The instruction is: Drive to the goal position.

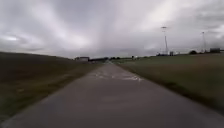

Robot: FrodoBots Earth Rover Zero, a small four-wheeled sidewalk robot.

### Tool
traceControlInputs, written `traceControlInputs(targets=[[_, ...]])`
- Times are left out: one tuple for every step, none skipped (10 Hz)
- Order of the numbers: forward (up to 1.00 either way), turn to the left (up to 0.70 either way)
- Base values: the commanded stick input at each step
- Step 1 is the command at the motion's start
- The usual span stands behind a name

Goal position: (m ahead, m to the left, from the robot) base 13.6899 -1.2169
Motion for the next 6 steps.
traceControlInputs(targets=[[0.70,0.00],[0.70,0.00],[0.70,0.00],[0.70,0.00],[0.70,0.00],[0.70,0.00]])
